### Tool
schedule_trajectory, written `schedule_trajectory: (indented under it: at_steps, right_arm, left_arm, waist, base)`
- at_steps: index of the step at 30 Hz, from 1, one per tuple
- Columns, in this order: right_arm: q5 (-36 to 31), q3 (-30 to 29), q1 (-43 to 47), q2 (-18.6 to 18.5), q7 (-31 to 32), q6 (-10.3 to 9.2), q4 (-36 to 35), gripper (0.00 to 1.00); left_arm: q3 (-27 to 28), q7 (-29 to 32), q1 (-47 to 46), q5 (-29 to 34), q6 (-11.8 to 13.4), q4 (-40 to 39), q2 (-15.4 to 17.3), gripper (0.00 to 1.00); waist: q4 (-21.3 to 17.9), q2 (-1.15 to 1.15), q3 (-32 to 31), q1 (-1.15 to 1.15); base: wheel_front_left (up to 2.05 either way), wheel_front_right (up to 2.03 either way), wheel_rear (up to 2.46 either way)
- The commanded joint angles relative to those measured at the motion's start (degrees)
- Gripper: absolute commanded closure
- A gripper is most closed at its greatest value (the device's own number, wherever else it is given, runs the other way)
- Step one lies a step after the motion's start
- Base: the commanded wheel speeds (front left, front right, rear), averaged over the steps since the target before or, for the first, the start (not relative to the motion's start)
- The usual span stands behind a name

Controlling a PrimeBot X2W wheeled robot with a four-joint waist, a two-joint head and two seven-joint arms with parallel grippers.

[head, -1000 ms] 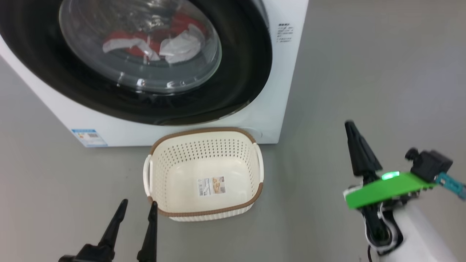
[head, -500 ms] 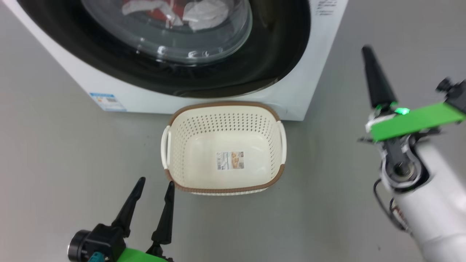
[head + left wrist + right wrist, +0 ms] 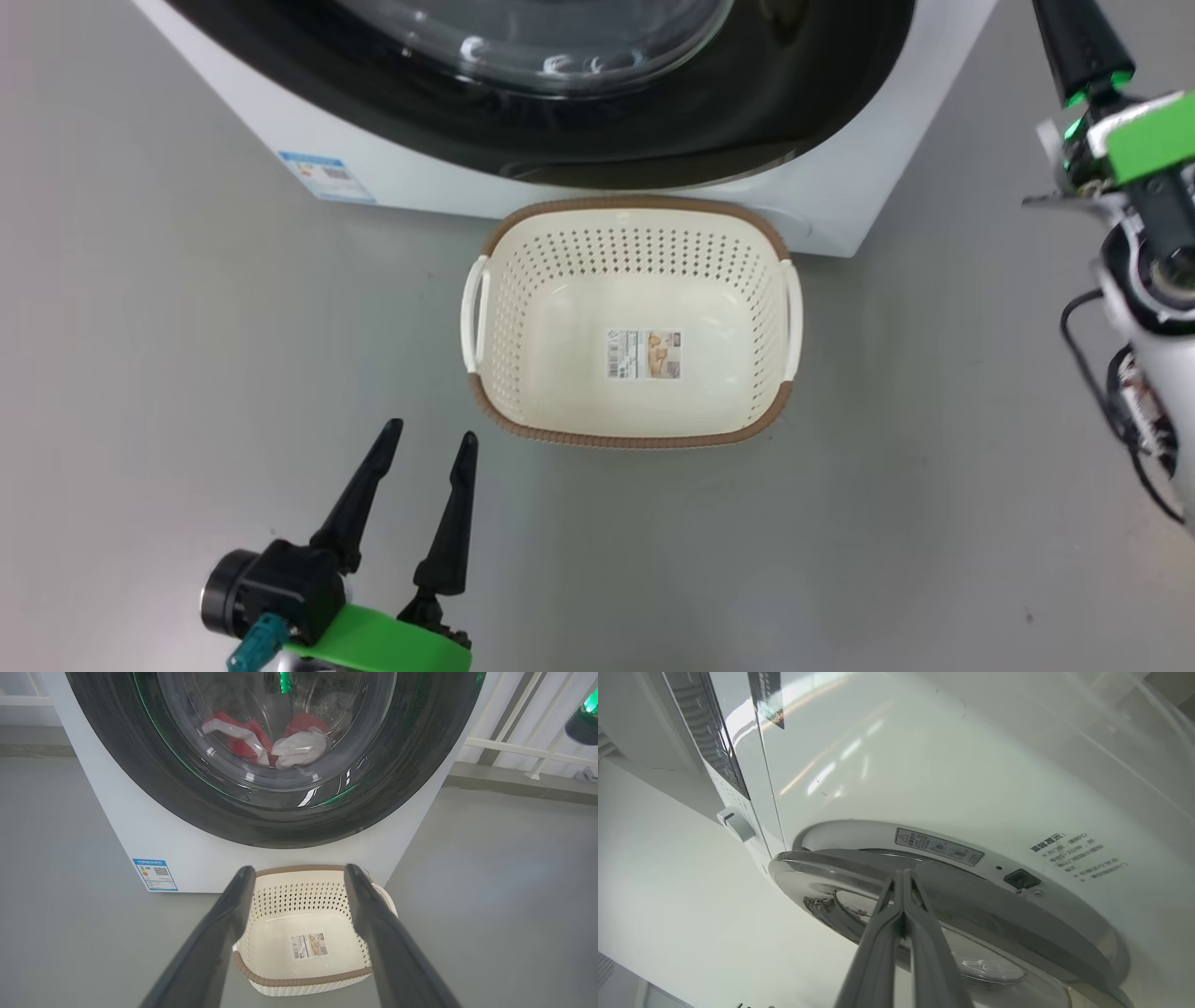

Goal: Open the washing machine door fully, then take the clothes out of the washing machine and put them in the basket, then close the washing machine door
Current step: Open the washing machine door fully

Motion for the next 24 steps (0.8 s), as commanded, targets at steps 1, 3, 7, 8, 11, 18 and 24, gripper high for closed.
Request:
schedule_trajectory:
  at_steps: [1, 3, 7, 8, 11, 18, 24]
  right_arm:
    - [1.25, 0.12, -1.14, -0.20, 1.42, -0.04, -0.93, 1.00]
    - [2.12, -0.10, -2.53, -0.87, 4.01, -0.04, -0.29, 1.00]
    - [3.98, -0.74, -4.97, -1.69, 9.08, -0.04, 1.35, 1.00]
    - [4.17, -1.04, -5.68, -1.87, 9.90, -0.04, 1.79, 1.00]
    - [5.18, -2.10, -7.68, -2.02, 12.32, -0.04, 3.50, 1.00]
    - [9.31, -3.99, -11.89, -1.64, 20.50, -0.04, 8.30, 1.00]
    - [9.57, -4.07, -14.77, -1.94, 25.34, -0.04, 11.06, 1.00]
  left_arm:
    - [1.41, -0.69, -1.15, -0.56, 0.38, -1.04, 0.63, 0.00]
    - [1.01, -0.69, -1.53, -0.70, 0.45, -1.05, 0.63, 0.00]
    - [0.15, -0.69, -2.37, -1.02, 0.65, -1.18, 0.63, 0.00]
    - [-0.01, -0.69, -2.55, -1.14, 0.72, -1.21, 0.63, 0.00]
    - [-0.52, -0.69, -3.02, -1.48, 0.92, -1.28, 0.63, 0.00]
    - [-1.97, -0.69, -4.10, -2.49, 1.36, -1.27, 0.63, 0.00]
    - [-2.90, -0.69, -4.74, -3.34, 1.77, -1.21, 0.63, 0.00]
  waist:
    - [1.16, 0.00, 1.21, 0.00]
    - [1.58, 0.00, 1.78, 0.00]
    - [2.42, 0.00, 2.98, 0.00]
    - [2.58, 0.00, 3.28, 0.00]
    - [3.04, 0.00, 4.10, 0.00]
    - [4.30, 0.00, 5.65, 0.00]
    - [5.08, 0.00, 6.00, 0.00]
  base:
    - [0.00, 0.00, 0.00]
    - [0.00, 0.00, 0.00]
    - [0.00, 0.00, 0.00]
    - [0.00, 0.00, 0.00]
    - [0.00, 0.00, 0.00]
    - [0.00, 0.00, 0.00]
    - [0.00, 0.00, 0.00]
